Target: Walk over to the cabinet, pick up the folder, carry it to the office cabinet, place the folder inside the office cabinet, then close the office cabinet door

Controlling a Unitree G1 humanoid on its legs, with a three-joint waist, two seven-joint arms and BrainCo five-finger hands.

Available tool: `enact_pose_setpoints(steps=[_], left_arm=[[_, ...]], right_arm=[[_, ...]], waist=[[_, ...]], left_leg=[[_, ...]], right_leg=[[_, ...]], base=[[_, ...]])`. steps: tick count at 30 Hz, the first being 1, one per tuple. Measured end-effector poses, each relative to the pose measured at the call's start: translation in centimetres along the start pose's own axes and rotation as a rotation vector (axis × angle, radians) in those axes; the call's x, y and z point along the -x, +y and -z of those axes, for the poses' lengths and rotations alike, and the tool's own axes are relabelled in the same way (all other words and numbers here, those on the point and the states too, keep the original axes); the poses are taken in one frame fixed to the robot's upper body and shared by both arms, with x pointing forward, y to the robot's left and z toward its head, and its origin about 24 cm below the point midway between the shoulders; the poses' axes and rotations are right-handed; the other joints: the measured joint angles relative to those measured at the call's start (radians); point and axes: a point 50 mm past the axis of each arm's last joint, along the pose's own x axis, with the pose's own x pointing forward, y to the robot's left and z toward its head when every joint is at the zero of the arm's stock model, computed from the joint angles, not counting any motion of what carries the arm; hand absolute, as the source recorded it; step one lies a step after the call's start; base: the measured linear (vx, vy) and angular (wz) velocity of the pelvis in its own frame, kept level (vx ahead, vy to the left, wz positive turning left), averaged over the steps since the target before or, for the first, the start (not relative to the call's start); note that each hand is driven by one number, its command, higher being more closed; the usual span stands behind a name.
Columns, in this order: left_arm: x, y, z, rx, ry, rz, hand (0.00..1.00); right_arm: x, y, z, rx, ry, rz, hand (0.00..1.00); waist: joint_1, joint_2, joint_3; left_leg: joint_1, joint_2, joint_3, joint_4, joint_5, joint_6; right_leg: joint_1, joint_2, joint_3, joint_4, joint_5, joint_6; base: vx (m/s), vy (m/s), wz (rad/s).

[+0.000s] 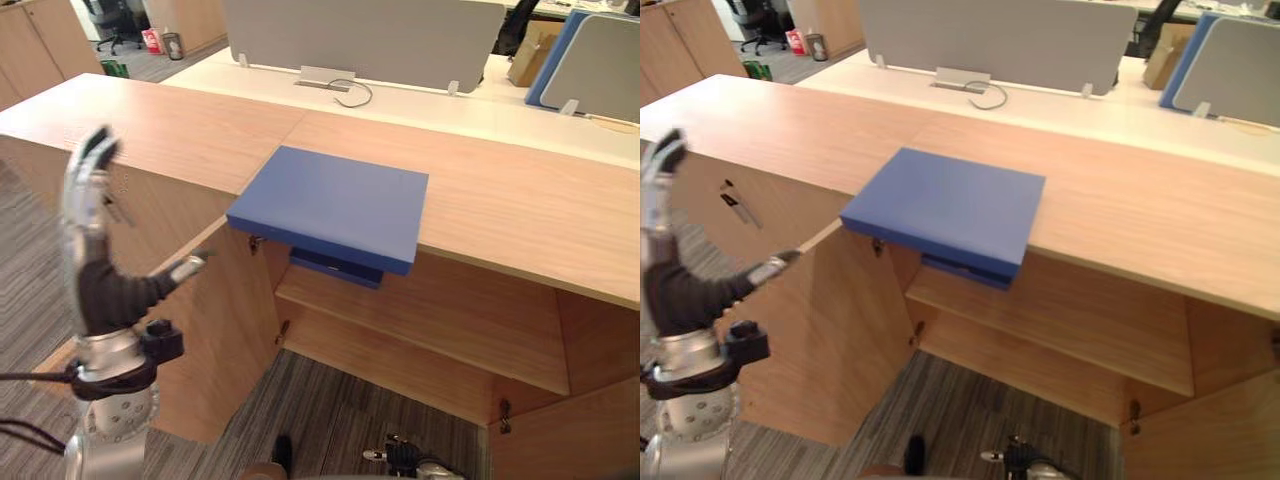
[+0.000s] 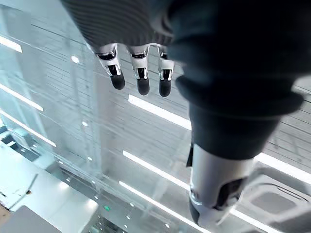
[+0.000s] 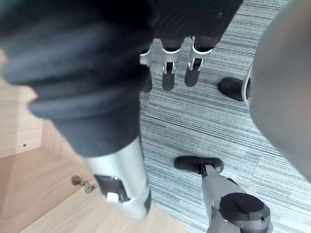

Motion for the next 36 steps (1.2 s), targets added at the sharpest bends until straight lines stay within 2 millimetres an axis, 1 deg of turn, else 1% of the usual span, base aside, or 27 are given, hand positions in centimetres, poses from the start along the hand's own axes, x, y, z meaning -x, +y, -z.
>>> enact_pose_setpoints(steps=[3, 4, 7, 11, 15, 19, 24, 25, 27, 31, 34, 36], left_arm=[[-0.1, -1.5, -0.3, -0.044, -0.093, 0.107, 0.0], [-0.1, -2.2, -0.1, -0.091, -0.133, 0.163, 0.0], [0.1, -3.4, 0.9, -0.155, -0.158, 0.244, 0.0], [0.3, -4.4, 1.9, -0.228, -0.188, 0.328, 0.0], [0.5, -5.3, 2.7, -0.278, -0.209, 0.392, 0.0], [0.5, -6.0, 3.6, -0.317, -0.205, 0.433, 0.0], [0.6, -6.8, 5.7, -0.366, -0.141, 0.475, 0.0], [0.4, -7.1, 6.3, -0.381, -0.122, 0.482, 0.0], [0.3, -7.3, 6.8, -0.394, -0.109, 0.492, 0.0], [0.6, -8.1, 8.8, -0.455, -0.048, 0.539, 0.0], [0.3, -8.7, 9.5, -0.466, -0.029, 0.552, 0.0], [0.1, -9.2, 10.3, -0.473, 0.008, 0.555, 0.0]], right_arm=[[0.0, -0.3, -0.1, 0.025, -0.012, 0.003, 0.0], [0.0, -0.3, -0.3, 0.031, -0.022, 0.004, 0.0], [0.0, -0.2, -0.3, 0.066, -0.028, -0.004, 0.0], [0.1, -0.5, 0.1, 0.098, -0.016, -0.002, 0.0], [0.2, -1.0, 0.8, 0.099, -0.003, 0.008, 0.0], [0.3, -1.0, 1.0, 0.098, -0.005, 0.011, 0.0], [0.3, -1.0, 0.9, 0.096, -0.019, 0.011, 0.0], [0.3, -1.0, 0.7, 0.096, -0.026, 0.011, 0.0], [0.3, -1.0, 0.7, 0.097, -0.026, 0.01, 0.0], [0.3, -0.7, 0.7, 0.122, -0.025, 0.001, 0.0], [0.3, -0.5, 0.5, 0.122, -0.036, -0.003, 0.0], [0.3, -0.5, 0.3, 0.12, -0.042, -0.004, 0.0]], waist=[[-0.001, -0.003, -0.003], [-0.003, -0.002, -0.004], [-0.006, -0.001, -0.008], [-0.01, -0.003, -0.023], [-0.022, -0.003, -0.039], [-0.026, -0.005, -0.054], [-0.031, -0.003, -0.064], [-0.032, -0.003, -0.064], [-0.034, -0.003, -0.064], [-0.049, -0.006, -0.062], [-0.055, -0.007, -0.061], [-0.06, -0.007, -0.061]], left_leg=[[0.002, 0.005, 0.012, 0.0, -0.001, -0.001], [0.003, 0.015, 0.022, 0.0, -0.001, -0.001], [0.002, 0.023, 0.035, 0.0, 0.0, -0.004], [0.002, 0.033, 0.054, 0.0, 0.0, -0.005], [0.003, 0.033, 0.058, 0.0, 0.001, -0.005], [0.004, 0.035, 0.061, 0.0, 0.001, -0.006], [0.025, 0.036, 0.073, -0.001, -0.005, -0.008], [0.026, 0.037, 0.075, -0.002, -0.008, -0.011], [0.026, 0.036, 0.076, -0.002, -0.01, -0.012], [0.04, 0.032, 0.084, -0.002, -0.02, -0.013], [0.04, 0.031, 0.086, -0.002, -0.021, -0.011], [0.041, 0.03, 0.088, -0.001, -0.023, -0.011]], right_leg=[[-0.005, 0.002, 0.014, 0.002, 0.001, -0.002], [-0.01, 0.006, 0.025, 0.004, 0.003, -0.006], [-0.024, 0.012, 0.044, 0.01, 0.006, -0.011], [-0.037, 0.014, 0.066, 0.017, 0.008, -0.015], [-0.04, 0.014, 0.071, 0.017, 0.01, -0.016], [-0.042, 0.014, 0.075, 0.017, 0.01, -0.017], [-0.03, 0.017, 0.086, 0.014, 0.01, -0.018], [-0.03, 0.015, 0.089, 0.011, 0.007, -0.023], [-0.03, 0.014, 0.089, 0.009, 0.007, -0.024], [-0.013, 0.011, 0.095, 0.0, 0.007, -0.023], [-0.013, 0.011, 0.095, -0.004, 0.01, -0.017], [-0.012, 0.011, 0.097, -0.006, 0.01, -0.017]], base=[[0.0, 0.005, -0.17], [-0.02, 0.001, -0.18], [-0.04, 0.008, -0.2], [-0.04, 0.008, -0.15], [-0.01, 0.003, -0.03], [-0.01, 0.003, -0.02], [-0.01, -0.003, -0.08], [-0.01, 0.011, -0.06], [0.0, 0.007, -0.02], [0.01, 0.002, -0.03], [0.01, 0.001, -0.02], [0.03, -0.006, -0.03]])
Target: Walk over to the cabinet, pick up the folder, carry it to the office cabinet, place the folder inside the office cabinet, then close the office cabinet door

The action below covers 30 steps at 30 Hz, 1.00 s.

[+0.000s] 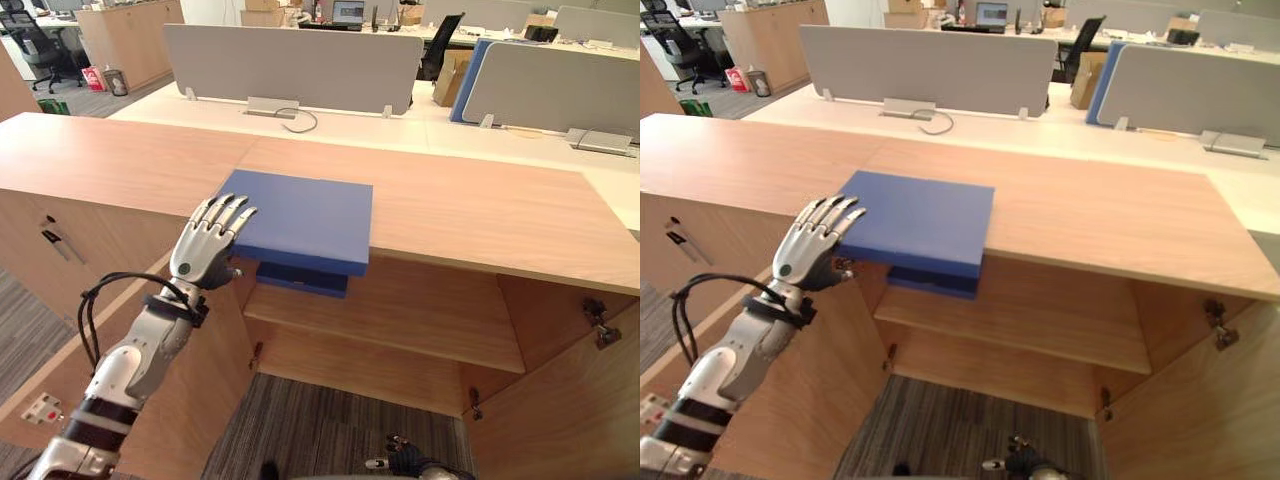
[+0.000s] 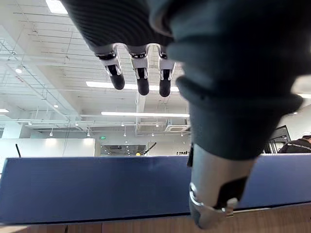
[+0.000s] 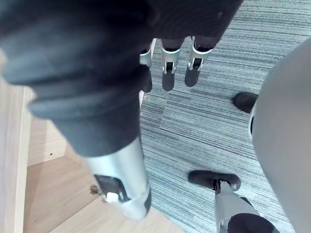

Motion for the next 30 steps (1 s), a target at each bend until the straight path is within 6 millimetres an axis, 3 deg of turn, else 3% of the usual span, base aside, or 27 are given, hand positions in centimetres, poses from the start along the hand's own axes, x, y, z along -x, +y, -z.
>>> enact_pose_setpoints(steps=[8, 21, 22, 30], left_arm=[[-0.8, -2.3, 1.4, 0.031, 0.139, 0.055, 0.0], [-2.3, -4.1, 0.8, 0.039, 0.131, 0.121, 0.0], [-2.3, -4.2, 0.7, 0.037, 0.126, 0.126, 1.0], [-3.4, -3.9, 0.4, 0.027, 0.106, 0.102, 1.0]], right_arm=[[-0.1, 0.2, -0.3, 0.004, -0.006, -0.004, 0.0], [-0.1, 0.2, -0.3, 0.002, -0.005, -0.003, 0.0], [-0.1, 0.2, -0.3, 0.0, -0.005, -0.002, 0.0], [-0.1, 0.2, -0.3, -0.026, -0.005, 0.008, 0.0]], waist=[[-0.026, -0.003, 0.002], [-0.051, -0.004, 0.003], [-0.051, -0.004, 0.003], [-0.055, -0.004, 0.003]], left_leg=[[0.016, 0.001, 0.014, 0.0, -0.007, -0.006], [0.025, 0.002, 0.027, 0.0, -0.011, -0.005], [0.026, 0.002, 0.028, 0.0, -0.012, -0.005], [0.03, 0.002, 0.03, 0.0, -0.012, -0.006]], right_leg=[[0.013, 0.002, 0.012, -0.009, 0.0, 0.0], [0.012, 0.0, 0.027, -0.008, 0.0, 0.0], [0.012, -0.001, 0.027, -0.008, 0.0, 0.0], [0.016, -0.001, 0.027, -0.009, 0.0, 0.0]], base=[[0.02, -0.003, -0.05], [-0.01, 0.005, -0.02], [0.0, 0.0, 0.0], [0.0, 0.0, 0.0]])
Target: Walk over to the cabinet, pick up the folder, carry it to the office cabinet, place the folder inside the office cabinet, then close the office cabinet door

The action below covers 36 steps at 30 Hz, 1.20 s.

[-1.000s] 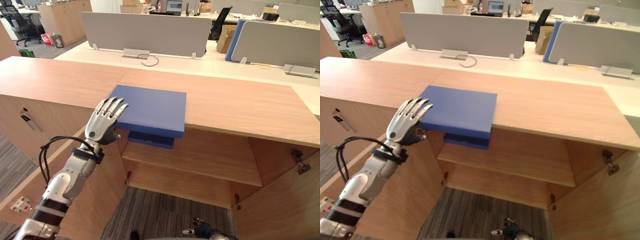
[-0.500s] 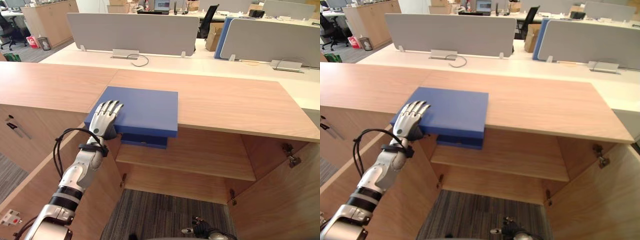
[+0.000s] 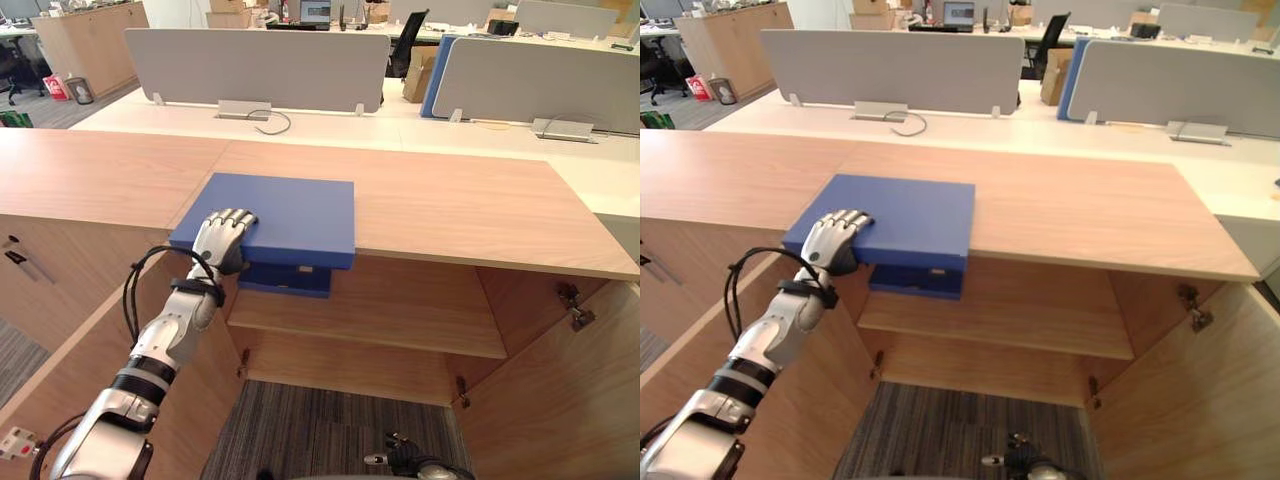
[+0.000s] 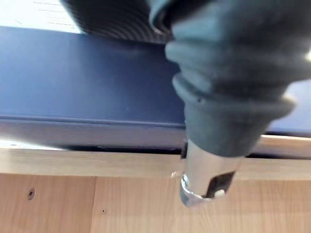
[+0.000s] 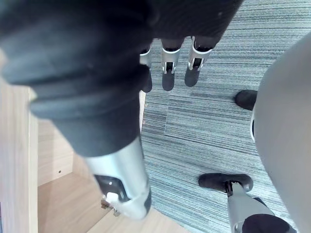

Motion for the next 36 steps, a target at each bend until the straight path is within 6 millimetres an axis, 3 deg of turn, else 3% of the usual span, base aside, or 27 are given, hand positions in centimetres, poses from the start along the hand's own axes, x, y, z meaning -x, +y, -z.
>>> enact_pose_setpoints(steps=[11, 14, 16, 18, 23, 28, 30, 33, 36], left_arm=[[-0.2, 0.2, -1.1, 0.019, -0.036, -0.031, 1.0], [0.4, 1.0, -3.2, 0.103, -0.084, -0.082, 1.0], [1.3, 1.8, -5.0, 0.226, -0.111, -0.131, 1.0], [2.6, 2.9, -7.7, 0.456, -0.144, -0.198, 1.0], [4.9, 5.5, -10.2, 0.96, -0.177, -0.264, 1.0], [5.6, 6.7, -9.8, 1.42, -0.186, -0.285, 1.0], [6.0, 6.7, -9.1, 1.704, -0.181, -0.292, 1.0], [6.4, 6.4, -8.6, 1.904, -0.169, -0.301, 1.0], [7.3, 5.6, -8.3, 2.069, -0.126, -0.299, 1.0]], right_arm=[[0.0, -0.1, -0.1, -0.001, 0.003, 0.008, 0.0], [-0.1, -0.2, 0.1, -0.01, 0.018, 0.016, 0.0], [0.0, -0.4, 0.2, -0.015, 0.023, 0.02, 0.0], [0.0, -0.5, 0.5, -0.022, 0.033, 0.027, 0.0], [0.2, -1.3, 1.7, -0.091, 0.076, 0.064, 0.0], [0.3, -1.8, 2.4, -0.132, 0.099, 0.079, 0.0], [0.4, -2.0, 2.5, -0.166, 0.099, 0.086, 0.0], [0.4, -2.1, 2.6, -0.2, 0.097, 0.089, 0.0], [0.5, -2.4, 2.8, -0.345, 0.083, 0.109, 0.0]], waist=[[-0.007, 0.004, -0.003], [-0.007, 0.005, -0.003], [-0.006, 0.006, -0.003], [-0.003, 0.007, -0.002], [0.005, 0.02, -0.011], [0.008, 0.04, -0.024], [0.009, 0.044, -0.027], [0.013, 0.043, -0.028], [0.022, 0.043, -0.027]], left_leg=[[0.001, -0.001, -0.001, 0.0, 0.0, 0.0], [0.001, -0.003, -0.001, 0.0, -0.001, 0.001], [0.001, -0.005, -0.001, 0.0, -0.003, 0.001], [0.001, -0.006, -0.001, 0.0, -0.005, 0.001], [0.0, -0.002, 0.014, 0.0, -0.005, 0.0], [0.003, 0.003, 0.019, 0.0, -0.003, 0.001], [0.004, 0.004, 0.021, 0.0, -0.001, 0.002], [0.004, 0.007, 0.022, 0.0, 0.001, 0.003], [0.002, 0.015, 0.03, 0.0, 0.002, 0.003]], right_leg=[[0.001, -0.001, -0.001, 0.0, 0.0, 0.0], [0.001, -0.003, -0.001, 0.0, 0.0, 0.0], [0.001, -0.004, -0.002, -0.001, 0.0, 0.0], [0.001, -0.005, -0.001, -0.001, -0.001, 0.0], [-0.007, -0.004, 0.017, 0.005, 0.0, 0.0], [-0.011, -0.002, 0.023, 0.016, 0.0, 0.0], [-0.013, -0.003, 0.025, 0.02, 0.0, 0.0], [-0.016, -0.004, 0.027, 0.024, 0.0, -0.001], [-0.024, -0.002, 0.037, 0.025, 0.001, -0.002]], base=[[0.0, 0.0, 0.0], [0.0, 0.0, 0.0], [0.0, 0.0, 0.0], [0.0, 0.0, 0.0], [0.0, 0.0, -0.07], [-0.03, 0.005, -0.03], [-0.04, 0.014, -0.01], [-0.04, 0.015, -0.02], [-0.04, 0.009, -0.09]])
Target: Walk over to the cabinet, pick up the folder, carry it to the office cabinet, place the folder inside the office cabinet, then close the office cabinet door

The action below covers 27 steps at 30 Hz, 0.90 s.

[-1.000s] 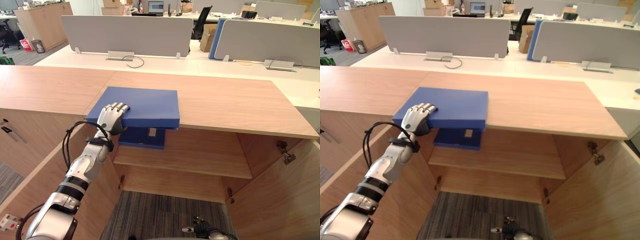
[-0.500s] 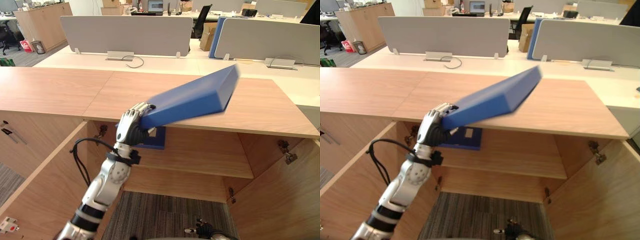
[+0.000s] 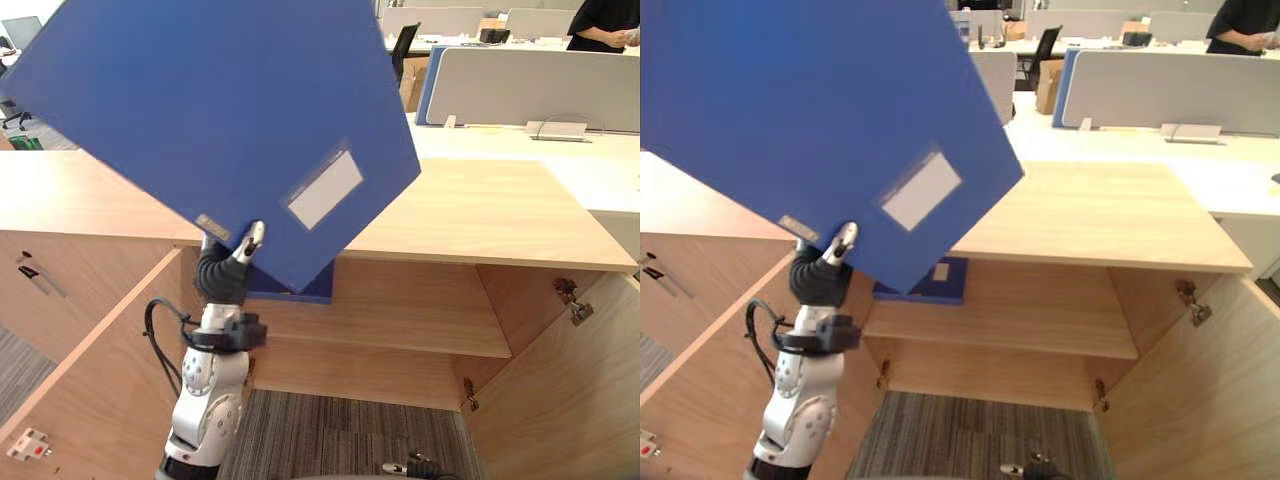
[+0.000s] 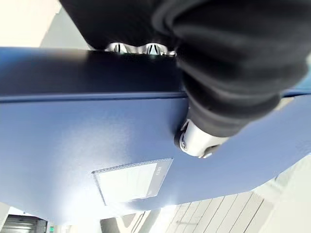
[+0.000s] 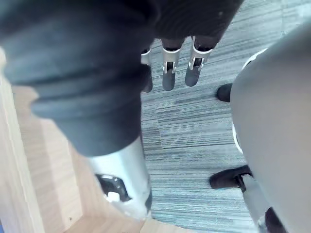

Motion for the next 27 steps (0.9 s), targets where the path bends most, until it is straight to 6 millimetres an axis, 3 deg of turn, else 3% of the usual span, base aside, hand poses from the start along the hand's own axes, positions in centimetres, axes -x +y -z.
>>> enact_pose_setpoints(steps=[4, 5, 7, 9, 10, 12, 15, 17, 24, 27], left_arm=[[1.8, 0.9, 0.8, 0.097, 0.052, -0.087, 1.0], [2.6, 1.2, 1.1, 0.111, 0.076, -0.114, 1.0], [3.7, 1.5, 1.5, 0.121, 0.109, -0.157, 1.0], [4.5, 1.8, 1.8, 0.119, 0.148, -0.175, 1.0], [4.6, 1.8, 1.9, 0.114, 0.153, -0.174, 1.0], [4.9, 2.2, 1.6, 0.075, 0.154, -0.175, 1.0], [4.9, 2.8, 1.2, -0.009, 0.161, -0.173, 1.0], [4.9, 2.9, 1.1, -0.036, 0.169, -0.166, 1.0], [4.8, 2.8, 1.1, -0.088, 0.186, -0.118, 1.0], [4.5, 2.9, 0.8, -0.107, 0.177, -0.101, 1.0]], right_arm=[[0.6, 1.0, -2.8, -0.239, -0.208, -0.032, 0.0], [1.5, 1.6, -4.9, -0.303, -0.33, -0.07, 0.0], [3.5, 2.4, -8.5, -0.356, -0.535, -0.128, 0.0], [7.0, 2.1, -13.1, -0.432, -0.814, -0.163, 0.0], [7.9, 1.9, -14.1, -0.451, -0.876, -0.165, 0.0], [11.7, 1.1, -17.2, -0.495, -1.104, -0.185, 0.0], [16.0, 0.5, -19.3, -0.534, -1.328, -0.201, 0.0], [17.5, 0.3, -20.0, -0.517, -1.406, -0.188, 0.0], [20.0, 1.5, -22.3, -0.479, -1.533, -0.261, 0.0], [21.2, 3.5, -23.8, -0.397, -1.564, -0.437, 0.0]], waist=[[-0.001, -0.001, 0.001], [-0.009, 0.0, 0.001], [-0.015, 0.0, 0.001], [-0.017, -0.003, 0.003], [-0.018, -0.004, 0.004], [-0.017, -0.005, 0.005], [-0.017, -0.007, 0.006], [-0.018, -0.008, 0.007], [-0.018, -0.012, 0.01], [-0.017, -0.018, 0.015]], left_leg=[[-0.003, 0.005, 0.022, 0.0, 0.001, -0.001], [-0.003, 0.007, 0.028, 0.0, 0.001, -0.001], [-0.001, 0.011, 0.043, 0.001, 0.001, -0.002], [-0.001, 0.013, 0.046, 0.001, 0.001, -0.002], [-0.001, 0.013, 0.046, 0.001, 0.001, -0.002], [-0.001, 0.013, 0.046, 0.001, 0.001, -0.002], [-0.002, 0.014, 0.047, 0.001, 0.0, -0.002], [-0.003, 0.014, 0.049, 0.001, 0.0, -0.002], [-0.018, 0.013, 0.058, 0.006, 0.0, -0.001], [-0.019, 0.012, 0.057, 0.006, 0.0, -0.001]], right_leg=[[-0.013, 0.008, 0.021, -0.001, 0.01, -0.003], [-0.016, 0.014, 0.028, 0.0, 0.012, -0.004], [-0.022, 0.016, 0.041, 0.0, 0.016, -0.004], [-0.025, 0.018, 0.044, -0.001, 0.02, -0.005], [-0.025, 0.018, 0.045, -0.001, 0.02, -0.005], [-0.026, 0.017, 0.045, -0.005, 0.02, -0.003], [-0.029, 0.017, 0.046, -0.005, 0.021, -0.003], [-0.031, 0.017, 0.049, -0.005, 0.021, -0.002], [-0.054, 0.018, 0.066, -0.004, 0.03, -0.001], [-0.054, 0.018, 0.067, -0.004, 0.03, -0.001]], base=[[-0.02, 0.003, -0.17], [-0.01, -0.01, -0.16], [-0.01, -0.006, -0.18], [-0.04, 0.002, -0.08], [-0.04, 0.006, 0.0], [-0.04, 0.01, -0.01], [0.0, 0.002, -0.01], [-0.01, 0.005, -0.04], [0.01, 0.004, -0.06], [0.0, 0.0, 0.0]])
